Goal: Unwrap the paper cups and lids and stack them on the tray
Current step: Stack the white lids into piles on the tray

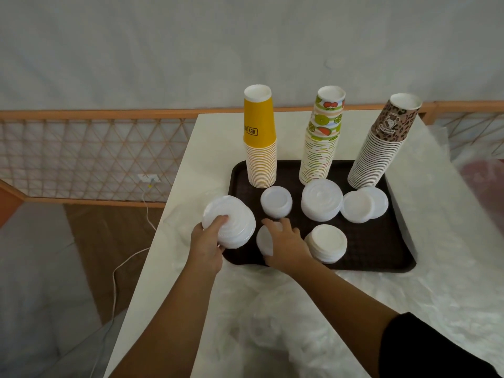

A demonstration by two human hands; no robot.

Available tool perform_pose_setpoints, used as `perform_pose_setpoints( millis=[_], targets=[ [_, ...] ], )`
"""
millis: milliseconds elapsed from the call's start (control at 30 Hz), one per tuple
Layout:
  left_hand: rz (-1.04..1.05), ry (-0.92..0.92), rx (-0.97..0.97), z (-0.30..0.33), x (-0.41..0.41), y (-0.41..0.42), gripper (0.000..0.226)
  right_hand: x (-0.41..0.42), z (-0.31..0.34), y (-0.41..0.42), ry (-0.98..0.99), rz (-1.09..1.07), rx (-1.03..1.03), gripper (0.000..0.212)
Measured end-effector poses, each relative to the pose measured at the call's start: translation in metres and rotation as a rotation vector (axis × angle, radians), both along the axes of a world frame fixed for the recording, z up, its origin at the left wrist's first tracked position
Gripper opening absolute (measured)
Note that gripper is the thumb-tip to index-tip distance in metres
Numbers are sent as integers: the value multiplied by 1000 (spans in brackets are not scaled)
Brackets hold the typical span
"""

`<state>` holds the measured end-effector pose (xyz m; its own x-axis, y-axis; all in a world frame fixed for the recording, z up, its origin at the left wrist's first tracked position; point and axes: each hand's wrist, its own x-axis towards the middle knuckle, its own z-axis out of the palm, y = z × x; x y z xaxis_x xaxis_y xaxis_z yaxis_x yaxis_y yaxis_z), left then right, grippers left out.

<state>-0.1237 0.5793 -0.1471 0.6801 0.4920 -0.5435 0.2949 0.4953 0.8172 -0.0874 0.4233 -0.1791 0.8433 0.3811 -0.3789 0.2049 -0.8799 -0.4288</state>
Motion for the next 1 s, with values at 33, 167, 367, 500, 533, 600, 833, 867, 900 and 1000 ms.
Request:
perform_pose_setpoints(
  millis=[33,167,367,500,533,600,833,867,900,1000],
  targets=[
    [1,18,16,-3,1,0,45,1,-1,1,-3,-1,-7,86],
    [-17,56,46,-13,3,-2,55,6,-4,4,-30,-5,-50,85],
    [-47,70,42,-17,5,-4,55,13,-4,0,-43,2,-45,85],
    [-48,79,16,-19,5,-6,54,16,-3,-5,-44,1,-20,86],
    [-47,80,8,-19,6,-7,54,16,-4,-7,-46,-4,-12,87],
    [-44,84,3,-20,6,-8,53,14,-1,-10,-40,-29,17,87],
    [-124,101,21,-27,10,-19,58,6,48,-52,-169,-201,314,85],
    [-139,110,25,-29,11,-22,59,8,55,-64,-187,-230,313,85],
    [-152,114,27,-30,12,-25,59,10,60,-76,-201,-267,289,85],
    [-168,109,26,-34,14,-31,58,17,58,-115,-186,-424,182,87]
  ],
)
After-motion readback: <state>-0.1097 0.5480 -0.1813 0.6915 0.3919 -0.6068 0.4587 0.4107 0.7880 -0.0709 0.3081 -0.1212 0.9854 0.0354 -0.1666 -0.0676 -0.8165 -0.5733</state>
